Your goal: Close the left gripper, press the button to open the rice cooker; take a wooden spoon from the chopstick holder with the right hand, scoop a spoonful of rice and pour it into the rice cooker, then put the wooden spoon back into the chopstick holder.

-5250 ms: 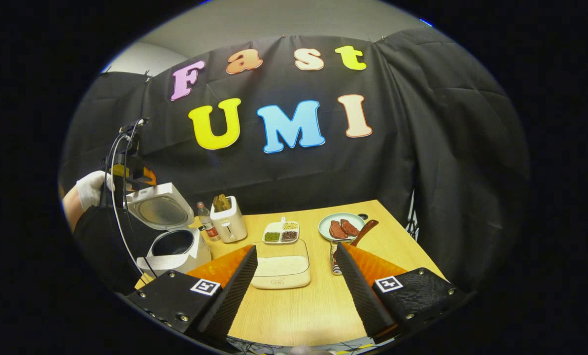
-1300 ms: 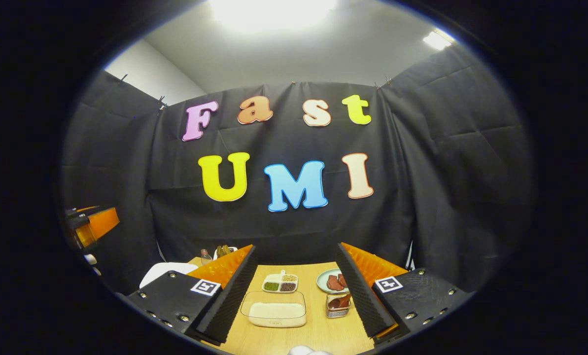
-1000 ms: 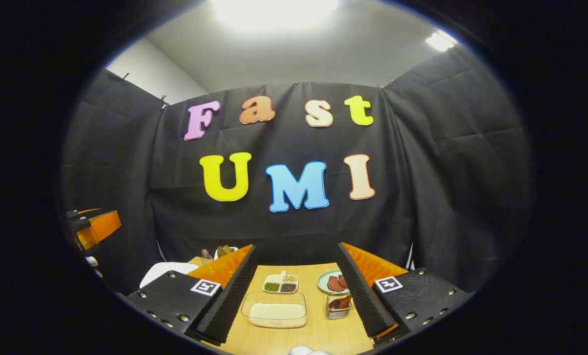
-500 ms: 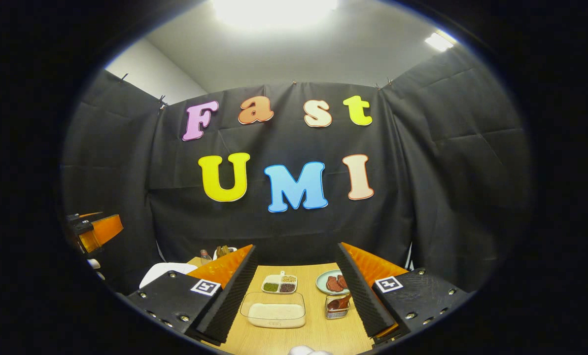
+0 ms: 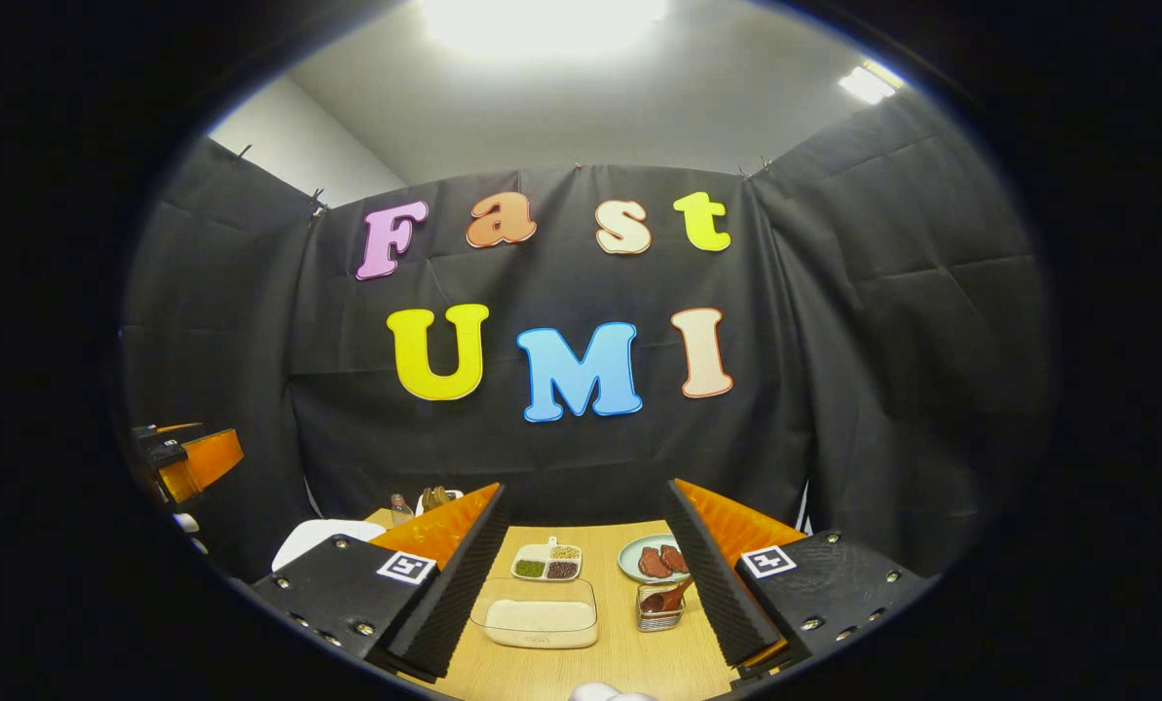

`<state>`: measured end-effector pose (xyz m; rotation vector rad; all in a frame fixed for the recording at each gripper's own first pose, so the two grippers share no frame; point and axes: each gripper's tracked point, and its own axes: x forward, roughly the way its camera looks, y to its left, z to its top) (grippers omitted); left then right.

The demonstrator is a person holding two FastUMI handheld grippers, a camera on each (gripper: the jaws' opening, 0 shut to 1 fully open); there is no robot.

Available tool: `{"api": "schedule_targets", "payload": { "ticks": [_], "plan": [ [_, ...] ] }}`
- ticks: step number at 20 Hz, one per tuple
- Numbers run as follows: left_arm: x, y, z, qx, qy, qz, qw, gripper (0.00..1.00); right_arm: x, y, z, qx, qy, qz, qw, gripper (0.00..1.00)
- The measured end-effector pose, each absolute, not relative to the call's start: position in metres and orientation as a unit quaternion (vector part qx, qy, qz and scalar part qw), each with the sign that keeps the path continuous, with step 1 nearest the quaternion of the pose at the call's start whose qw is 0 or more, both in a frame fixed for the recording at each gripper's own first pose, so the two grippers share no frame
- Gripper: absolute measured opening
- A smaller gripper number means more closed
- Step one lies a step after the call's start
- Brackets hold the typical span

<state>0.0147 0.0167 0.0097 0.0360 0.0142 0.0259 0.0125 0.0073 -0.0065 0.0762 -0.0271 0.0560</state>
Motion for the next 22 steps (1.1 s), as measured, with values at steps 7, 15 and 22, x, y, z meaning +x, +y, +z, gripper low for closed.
{"api": "schedule_targets", "payload": {
  "ticks": [7, 15, 22],
  "plan": [
    [0.016, 0.016, 0.008, 0.020, 0.006, 0.011, 1.000, 1.00, 0.011, 0.008, -0.004, 0.040, -0.014, 0.027, 0.999, 0.98],
    [0.018, 0.017, 0.006, 0.023, 0.006, 0.010, 1.000, 1.00, 0.009, 0.009, 0.002, 0.038, -0.023, 0.023, 0.999, 0.98],
    [0.019, 0.020, 0.007, 0.024, 0.005, 0.009, 1.000, 1.00, 0.011, 0.010, 0.002, 0.040, -0.022, 0.021, 0.999, 0.98]
  ]
}}
